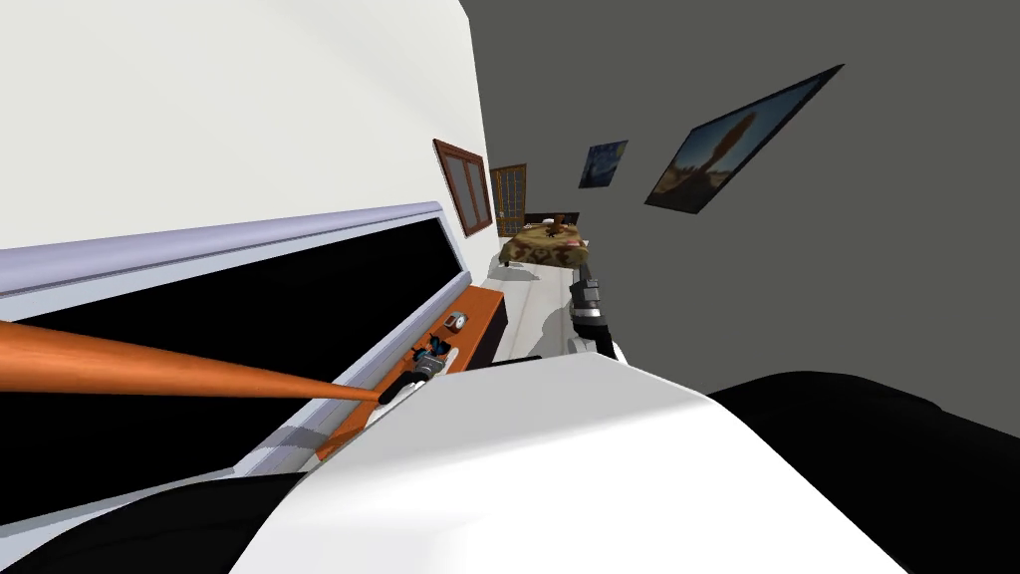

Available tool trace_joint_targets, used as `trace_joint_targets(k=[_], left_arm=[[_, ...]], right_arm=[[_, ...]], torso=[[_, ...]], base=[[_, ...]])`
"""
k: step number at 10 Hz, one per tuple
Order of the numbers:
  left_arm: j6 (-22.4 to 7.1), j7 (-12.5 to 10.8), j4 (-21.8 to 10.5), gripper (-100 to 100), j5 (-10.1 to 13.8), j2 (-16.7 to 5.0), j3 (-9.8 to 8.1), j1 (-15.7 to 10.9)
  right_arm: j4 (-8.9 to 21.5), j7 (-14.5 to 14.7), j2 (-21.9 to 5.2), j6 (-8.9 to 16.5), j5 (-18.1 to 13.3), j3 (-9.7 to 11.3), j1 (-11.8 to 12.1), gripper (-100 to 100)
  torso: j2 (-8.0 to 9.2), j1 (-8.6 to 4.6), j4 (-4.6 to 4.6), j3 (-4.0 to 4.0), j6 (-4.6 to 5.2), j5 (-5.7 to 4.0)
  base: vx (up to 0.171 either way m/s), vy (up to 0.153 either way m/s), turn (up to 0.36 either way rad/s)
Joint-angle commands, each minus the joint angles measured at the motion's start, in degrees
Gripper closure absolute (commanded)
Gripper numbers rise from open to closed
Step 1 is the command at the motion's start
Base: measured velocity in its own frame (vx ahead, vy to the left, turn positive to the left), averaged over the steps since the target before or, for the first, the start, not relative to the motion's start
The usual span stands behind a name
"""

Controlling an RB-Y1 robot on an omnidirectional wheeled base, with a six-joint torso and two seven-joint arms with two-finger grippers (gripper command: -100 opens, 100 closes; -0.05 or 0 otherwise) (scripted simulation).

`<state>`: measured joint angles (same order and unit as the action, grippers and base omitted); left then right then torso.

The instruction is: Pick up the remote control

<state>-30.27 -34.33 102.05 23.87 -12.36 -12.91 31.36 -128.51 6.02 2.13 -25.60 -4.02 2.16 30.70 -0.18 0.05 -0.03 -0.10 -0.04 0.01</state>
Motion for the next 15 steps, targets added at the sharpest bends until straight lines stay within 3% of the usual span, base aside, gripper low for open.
trace_joint_targets(k=[1, 6, 7, 9, 15], left_arm=[[-1.81, -0.76, -0.6, -100, 0.44, 0.01, -0.35, 0.44], [-9.29, -4.63, -6.89, -100, 3.05, -0.91, -2.78, 0.37], [-9.37, -4.63, -6.94, -100, 3.05, -0.91, -2.78, 0.37], [-13.18, -7.0, -10.67, -100, 4.63, -1.66, -4.32, 0.32], [-21.87, -11.07, -17.41, -100, 7.32, -3.53, -6.95, 0.27]], right_arm=[[0.0, 0.0, 0.0, 0.0, 0.0, 0.0, 0.0, 0], [0.0, 0.0, 0.0, 0.0, 0.0, -0.01, 0.01, 0], [0.0, 0.0, 0.0, 0.0, 0.0, 0.0, 0.0, 0], [0.0, 0.0, 0.0, 0.0, 0.0, 0.0, 0.0, 0], [0.0, 0.0, 0.0, 0.0, 0.0, -0.01, 0.01, 0]], torso=[[0.0, 0.0, 0.0, 0.0, 0.0, 0.0], [0.05, -0.02, 0.01, 0.03, -0.05, -0.01], [0.04, -0.01, 0.01, 0.02, -0.02, -0.01], [0.03, -0.01, 0.01, 0.02, -0.02, -0.01], [0.03, 0.02, 0.01, 0.02, -0.06, 0.0]], base=[[0.007, 0.026, -0.17], [0.003, 0.026, -0.227], [0.003, 0.029, -0.147], [0.002, 0.033, -0.37], [-0.001, 0.038, -0.226]])
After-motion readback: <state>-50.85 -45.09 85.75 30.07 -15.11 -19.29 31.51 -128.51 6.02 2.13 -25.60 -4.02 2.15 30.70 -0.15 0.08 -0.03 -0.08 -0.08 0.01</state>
